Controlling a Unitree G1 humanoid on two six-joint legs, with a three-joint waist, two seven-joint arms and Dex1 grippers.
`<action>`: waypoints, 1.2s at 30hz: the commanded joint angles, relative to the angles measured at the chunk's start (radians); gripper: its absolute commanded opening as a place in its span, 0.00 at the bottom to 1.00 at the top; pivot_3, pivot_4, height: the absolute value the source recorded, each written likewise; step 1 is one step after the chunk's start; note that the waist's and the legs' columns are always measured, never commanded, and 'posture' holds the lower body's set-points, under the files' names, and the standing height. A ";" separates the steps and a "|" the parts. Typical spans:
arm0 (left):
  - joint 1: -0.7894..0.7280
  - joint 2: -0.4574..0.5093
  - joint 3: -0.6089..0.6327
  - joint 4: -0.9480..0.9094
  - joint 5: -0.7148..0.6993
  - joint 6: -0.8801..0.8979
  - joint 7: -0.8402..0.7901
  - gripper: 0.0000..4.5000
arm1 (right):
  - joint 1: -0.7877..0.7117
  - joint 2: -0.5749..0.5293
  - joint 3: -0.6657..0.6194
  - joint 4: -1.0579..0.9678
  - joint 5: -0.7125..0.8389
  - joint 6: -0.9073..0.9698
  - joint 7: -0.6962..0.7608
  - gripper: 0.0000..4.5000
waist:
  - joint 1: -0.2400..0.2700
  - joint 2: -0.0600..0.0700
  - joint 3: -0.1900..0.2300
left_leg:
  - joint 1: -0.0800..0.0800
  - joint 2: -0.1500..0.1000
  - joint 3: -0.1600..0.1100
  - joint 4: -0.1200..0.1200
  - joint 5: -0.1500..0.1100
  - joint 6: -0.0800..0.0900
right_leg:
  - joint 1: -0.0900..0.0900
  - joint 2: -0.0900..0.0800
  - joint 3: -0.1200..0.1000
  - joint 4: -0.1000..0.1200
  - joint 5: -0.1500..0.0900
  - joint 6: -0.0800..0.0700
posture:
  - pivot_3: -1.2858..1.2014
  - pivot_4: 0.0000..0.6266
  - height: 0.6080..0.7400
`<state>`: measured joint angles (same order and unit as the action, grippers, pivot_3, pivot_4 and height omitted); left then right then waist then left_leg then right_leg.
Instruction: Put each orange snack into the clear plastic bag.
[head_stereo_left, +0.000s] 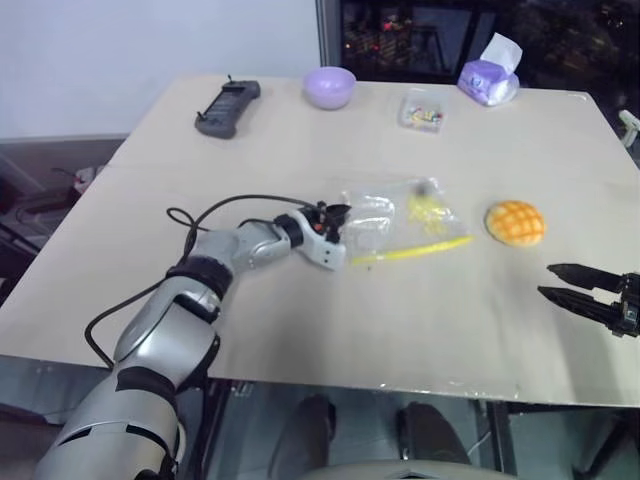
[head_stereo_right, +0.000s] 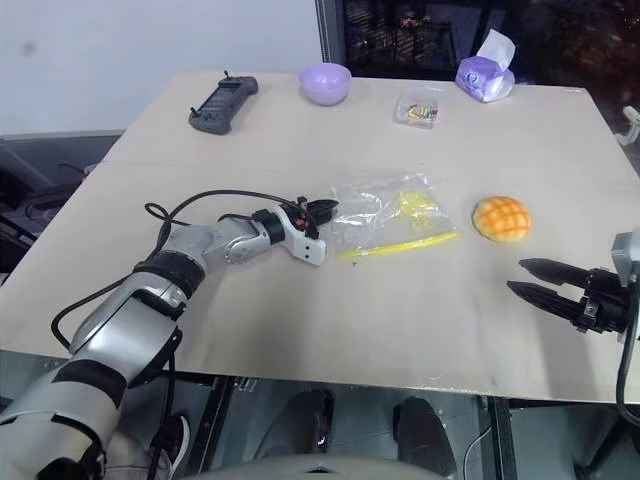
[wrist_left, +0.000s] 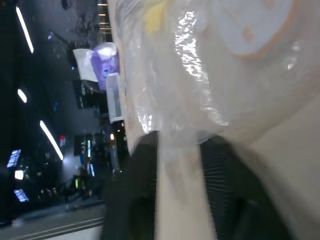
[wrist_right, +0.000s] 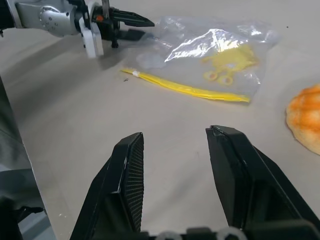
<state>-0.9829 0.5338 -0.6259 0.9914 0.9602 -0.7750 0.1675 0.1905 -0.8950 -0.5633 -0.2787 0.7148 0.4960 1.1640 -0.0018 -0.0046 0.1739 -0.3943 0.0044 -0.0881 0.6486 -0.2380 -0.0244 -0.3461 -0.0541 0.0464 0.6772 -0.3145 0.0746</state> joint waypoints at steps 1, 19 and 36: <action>0.019 -0.013 -0.039 0.019 0.022 -0.003 0.023 0.02 | -0.008 0.006 -0.019 -0.023 0.014 -0.011 -0.008 0.49 | 0.000 0.001 -0.001 | 0.001 0.000 0.000 0.000 0.000 0.000 | 0.001 0.000 0.000 0.000 0.000 0.000 | 0.52 0.24 1.00; 0.372 -0.185 0.415 -0.639 -1.139 0.730 -0.887 0.02 | -0.201 0.087 0.271 -0.061 -0.266 -0.143 -0.248 0.49 | -0.019 0.002 -0.001 | -0.005 0.001 0.000 0.000 0.000 0.000 | -0.005 0.001 0.001 0.001 0.000 0.000 | 0.52 0.24 1.00; 0.425 -0.213 0.603 -1.111 -1.562 1.546 -0.832 0.02 | -0.500 0.209 0.736 0.299 -0.958 -0.680 -0.530 0.49 | -0.036 0.001 0.000 | -0.004 0.001 0.000 0.001 0.000 -0.001 | -0.005 0.001 0.001 0.001 0.000 0.000 | 0.52 0.24 1.00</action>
<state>-0.5513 0.3218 -0.0388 -0.0714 -0.5771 0.7594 -0.6674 -0.2867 -0.6918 0.1724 0.0013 -0.2055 -0.1490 0.6786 -0.0374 -0.0038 0.1739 -0.3983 0.0058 -0.0885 0.6499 -0.2373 -0.0255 -0.3511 -0.0528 0.0476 0.6778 -0.3145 0.0742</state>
